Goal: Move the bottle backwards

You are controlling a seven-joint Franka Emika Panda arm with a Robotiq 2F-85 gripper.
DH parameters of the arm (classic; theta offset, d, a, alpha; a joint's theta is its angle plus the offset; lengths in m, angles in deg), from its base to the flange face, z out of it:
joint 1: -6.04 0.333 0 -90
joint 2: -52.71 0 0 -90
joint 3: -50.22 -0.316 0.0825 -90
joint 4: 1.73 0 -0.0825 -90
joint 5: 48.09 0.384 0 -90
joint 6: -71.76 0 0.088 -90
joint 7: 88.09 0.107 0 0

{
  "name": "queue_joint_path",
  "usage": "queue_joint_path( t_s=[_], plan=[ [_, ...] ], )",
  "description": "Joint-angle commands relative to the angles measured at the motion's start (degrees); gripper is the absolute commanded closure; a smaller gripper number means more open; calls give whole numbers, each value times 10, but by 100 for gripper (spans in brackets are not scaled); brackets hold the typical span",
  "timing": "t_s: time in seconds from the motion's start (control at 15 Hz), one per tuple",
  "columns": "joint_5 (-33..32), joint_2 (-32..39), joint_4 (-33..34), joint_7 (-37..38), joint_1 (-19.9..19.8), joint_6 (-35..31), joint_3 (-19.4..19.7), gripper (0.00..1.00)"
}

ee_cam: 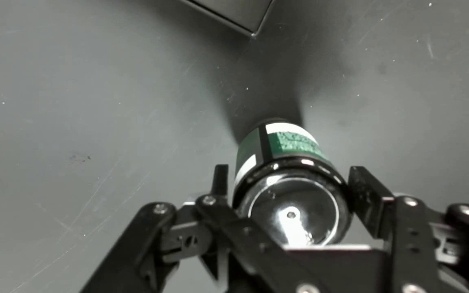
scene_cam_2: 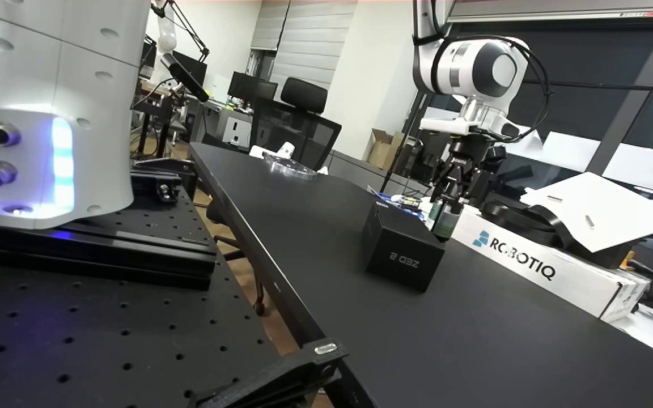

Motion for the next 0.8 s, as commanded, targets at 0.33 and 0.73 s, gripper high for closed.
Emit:
queue_joint_path(
  t_s=[0.33, 0.73],
  plan=[
    [0, -180, -29, -20, 12, 83, -3, 0],
    [-1, -161, -3, -15, 13, 91, -3, 0]
  ],
)
